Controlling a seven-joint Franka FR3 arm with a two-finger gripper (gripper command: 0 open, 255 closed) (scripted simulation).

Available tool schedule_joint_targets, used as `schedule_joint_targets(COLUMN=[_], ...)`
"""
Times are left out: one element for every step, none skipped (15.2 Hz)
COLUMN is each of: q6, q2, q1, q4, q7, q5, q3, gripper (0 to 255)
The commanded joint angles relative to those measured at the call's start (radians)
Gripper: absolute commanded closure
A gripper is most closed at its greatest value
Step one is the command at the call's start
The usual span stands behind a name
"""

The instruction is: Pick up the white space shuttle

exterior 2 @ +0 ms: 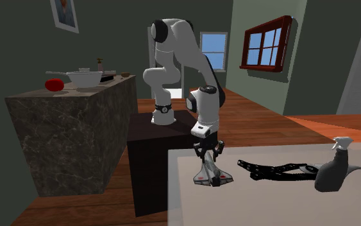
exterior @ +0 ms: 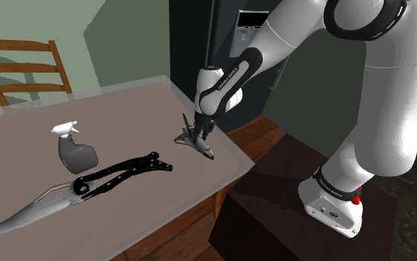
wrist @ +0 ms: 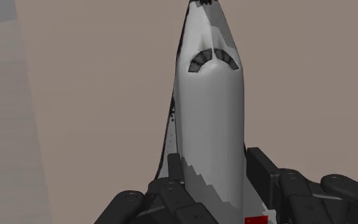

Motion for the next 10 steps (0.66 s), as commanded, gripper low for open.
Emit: schedule_joint_targets(q6=[-0.025, -0.035, -0.046, -0.057, -0.068, -0.079, -0.09, -0.101, -0.103, -0.103], q2=[-0.027, -0.04, -0.053, -0.066, -0.079, -0.092, -0.104, -0.116, -0.118, -0.118], q1=[-0.002, -0.003, -0.004, -0.005, -0.005, -0.006, -0.007, -0.007, -0.007, -0.007], q4=[-0.002, -0.005, -0.007, -0.009, -0.011, -0.012, -0.014, -0.015, -0.015, -0.015], q7=[0.0, 0.001, 0.001, 0.002, 0.002, 0.003, 0.003, 0.004, 0.004, 0.004], q5=[0.001, 0.002, 0.003, 0.004, 0.004, 0.005, 0.006, 0.007, 0.007, 0.007], q3=[0.001, 0.002, 0.003, 0.004, 0.004, 0.005, 0.006, 0.007, 0.007, 0.007], gripper=[255, 255, 255, 255, 255, 255, 255, 255, 255, 255])
